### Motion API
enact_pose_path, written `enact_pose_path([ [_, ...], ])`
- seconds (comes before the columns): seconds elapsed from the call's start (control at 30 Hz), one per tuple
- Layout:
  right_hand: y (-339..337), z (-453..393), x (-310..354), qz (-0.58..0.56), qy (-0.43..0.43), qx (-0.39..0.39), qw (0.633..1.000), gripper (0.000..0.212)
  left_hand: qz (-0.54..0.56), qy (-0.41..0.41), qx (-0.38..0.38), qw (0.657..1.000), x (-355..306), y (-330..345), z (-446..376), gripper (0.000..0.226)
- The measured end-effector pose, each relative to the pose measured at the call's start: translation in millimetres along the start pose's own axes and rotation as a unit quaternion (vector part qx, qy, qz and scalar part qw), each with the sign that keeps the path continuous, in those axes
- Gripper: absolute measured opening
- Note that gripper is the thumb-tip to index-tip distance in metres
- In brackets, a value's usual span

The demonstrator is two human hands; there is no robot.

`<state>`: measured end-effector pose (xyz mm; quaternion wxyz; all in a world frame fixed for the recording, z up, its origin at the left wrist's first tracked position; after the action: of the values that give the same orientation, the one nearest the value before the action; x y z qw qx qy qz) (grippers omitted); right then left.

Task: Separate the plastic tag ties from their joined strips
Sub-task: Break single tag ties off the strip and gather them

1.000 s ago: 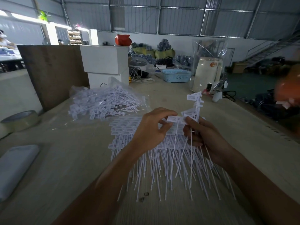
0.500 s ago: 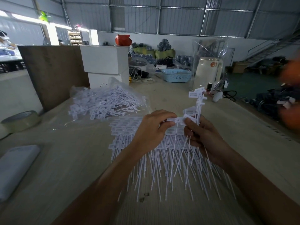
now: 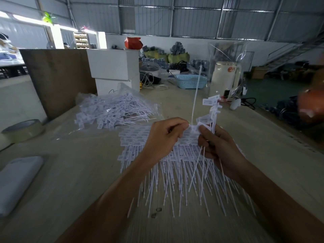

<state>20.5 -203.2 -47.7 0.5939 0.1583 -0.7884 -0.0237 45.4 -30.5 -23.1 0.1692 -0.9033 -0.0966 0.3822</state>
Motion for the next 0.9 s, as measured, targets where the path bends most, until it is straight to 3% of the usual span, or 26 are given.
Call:
enact_pose_path([
  [0.2,8.4,1.1,7.0,0.032,-0.031,-0.026,0.999,0.021,0.155,-0.042,0.019,0.987,4.5,1.0,0.0,0.015],
  [0.47,16.0,3.4,8.0,0.04,-0.042,-0.06,0.996,0.017,0.236,-0.062,0.002,0.97,16.0,9.9,2.5,0.016],
  [0.57,18.1,2.7,5.4,0.036,-0.052,-0.068,0.996,0.019,0.326,-0.096,0.005,0.941,17.1,19.0,4.9,0.016],
  [0.67,-1.4,1.2,10.9,0.013,-0.044,-0.14,0.989,0.02,0.492,-0.125,-0.031,0.861,18.7,8.8,1.0,0.014],
  [0.7,-11.2,1.3,15.3,0.001,-0.04,-0.164,0.986,0.022,0.503,-0.12,-0.04,0.855,20.3,1.4,-1.4,0.014],
  [0.8,-27.6,-0.9,20.8,-0.036,-0.024,-0.165,0.985,0.024,0.3,-0.061,-0.052,0.951,19.5,-10.2,-2.1,0.014],
  [0.9,-18.5,-4.7,12.1,-0.004,0.015,-0.101,0.995,0.028,0.067,0.018,-0.013,0.997,8.8,1.0,2.1,0.014],
])
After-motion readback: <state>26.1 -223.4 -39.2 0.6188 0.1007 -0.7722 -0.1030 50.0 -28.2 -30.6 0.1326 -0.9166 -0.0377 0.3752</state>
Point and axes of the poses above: each hand's wrist, its own z-axis away from the middle knuckle, its own y-axis out of the palm, x = y × z, the point moved 4 cm from there along -z, towards the middle knuckle, and after that the axes turned 6 degrees about -z, right-handed, at the moved point
